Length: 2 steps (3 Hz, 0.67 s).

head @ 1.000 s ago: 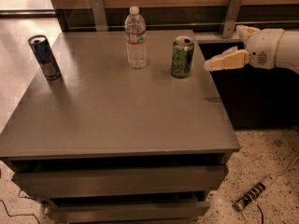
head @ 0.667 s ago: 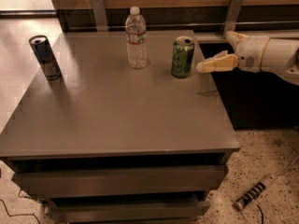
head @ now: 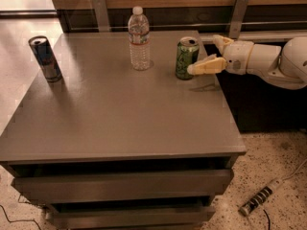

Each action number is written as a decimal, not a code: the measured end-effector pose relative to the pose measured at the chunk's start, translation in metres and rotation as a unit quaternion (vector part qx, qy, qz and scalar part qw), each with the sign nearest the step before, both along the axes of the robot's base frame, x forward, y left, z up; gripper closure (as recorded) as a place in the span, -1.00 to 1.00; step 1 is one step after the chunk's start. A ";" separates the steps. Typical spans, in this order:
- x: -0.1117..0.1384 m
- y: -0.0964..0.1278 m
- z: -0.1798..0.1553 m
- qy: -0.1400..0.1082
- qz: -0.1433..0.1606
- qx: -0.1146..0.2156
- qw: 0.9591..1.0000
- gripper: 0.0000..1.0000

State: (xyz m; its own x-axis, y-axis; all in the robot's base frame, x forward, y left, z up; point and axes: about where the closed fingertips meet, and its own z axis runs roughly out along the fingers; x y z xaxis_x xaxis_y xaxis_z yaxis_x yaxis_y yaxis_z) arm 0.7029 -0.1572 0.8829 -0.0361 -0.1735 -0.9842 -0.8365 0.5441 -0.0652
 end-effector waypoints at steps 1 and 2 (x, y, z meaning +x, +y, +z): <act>0.008 0.011 -0.001 -0.005 0.014 0.008 1.000 -1.00; 0.010 0.026 0.001 -0.011 0.027 0.010 1.000 -0.67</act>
Offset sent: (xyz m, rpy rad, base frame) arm 0.0117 0.0367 0.0038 0.0243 -0.0381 0.0766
